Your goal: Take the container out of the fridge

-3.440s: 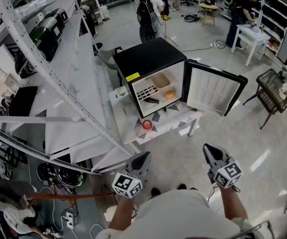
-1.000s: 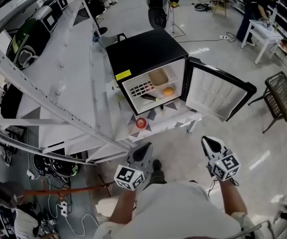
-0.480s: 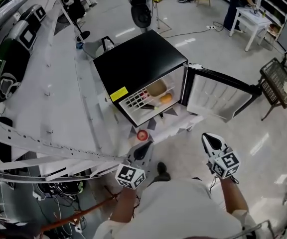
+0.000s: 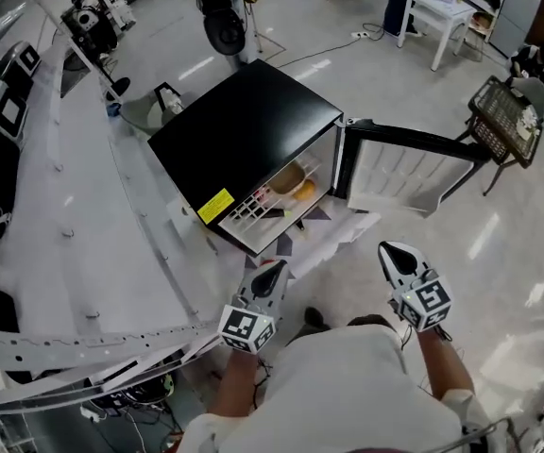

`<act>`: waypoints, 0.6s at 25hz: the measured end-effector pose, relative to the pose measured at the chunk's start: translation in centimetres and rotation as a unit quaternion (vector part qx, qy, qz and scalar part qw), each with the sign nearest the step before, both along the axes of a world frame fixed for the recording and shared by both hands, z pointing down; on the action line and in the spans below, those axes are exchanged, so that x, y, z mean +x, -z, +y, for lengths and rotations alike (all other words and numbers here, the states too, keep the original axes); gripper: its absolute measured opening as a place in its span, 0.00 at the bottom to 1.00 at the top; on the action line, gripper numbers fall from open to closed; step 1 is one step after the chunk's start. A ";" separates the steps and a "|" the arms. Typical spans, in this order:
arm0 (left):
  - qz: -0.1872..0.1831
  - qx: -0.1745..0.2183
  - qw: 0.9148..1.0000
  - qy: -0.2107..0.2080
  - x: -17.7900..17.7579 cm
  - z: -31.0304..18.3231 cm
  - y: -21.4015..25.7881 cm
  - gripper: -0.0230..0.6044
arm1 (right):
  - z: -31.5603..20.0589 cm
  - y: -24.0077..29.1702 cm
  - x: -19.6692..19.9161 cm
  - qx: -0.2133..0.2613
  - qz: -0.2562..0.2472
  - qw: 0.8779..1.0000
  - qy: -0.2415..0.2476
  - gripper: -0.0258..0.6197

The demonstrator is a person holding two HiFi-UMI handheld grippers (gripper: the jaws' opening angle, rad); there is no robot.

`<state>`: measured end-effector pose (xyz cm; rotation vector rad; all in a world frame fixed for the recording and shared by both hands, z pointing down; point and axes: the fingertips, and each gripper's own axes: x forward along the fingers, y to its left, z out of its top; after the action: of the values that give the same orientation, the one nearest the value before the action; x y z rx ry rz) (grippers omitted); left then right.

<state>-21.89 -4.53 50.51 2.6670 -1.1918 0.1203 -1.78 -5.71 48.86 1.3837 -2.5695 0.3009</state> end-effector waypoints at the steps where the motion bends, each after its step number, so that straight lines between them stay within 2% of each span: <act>1: 0.000 0.002 1.000 -0.005 0.0 -0.4 0.0 0.04 | 0.0 0.0 -0.2 0.000 0.001 1.000 -0.003 0.05; 7: 0.006 0.004 1.000 -0.014 0.2 -1.4 0.0 0.04 | 0.1 -0.2 -0.2 -0.004 0.008 1.000 -0.013 0.05; 15: -0.037 0.005 0.999 0.004 1.6 -2.9 -1.2 0.04 | -0.9 -0.8 1.3 -0.011 -0.001 1.000 -0.008 0.05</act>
<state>-20.28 -7.40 51.67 2.6869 -1.2286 0.2129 -0.47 -6.63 49.64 1.3982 -2.5504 0.3322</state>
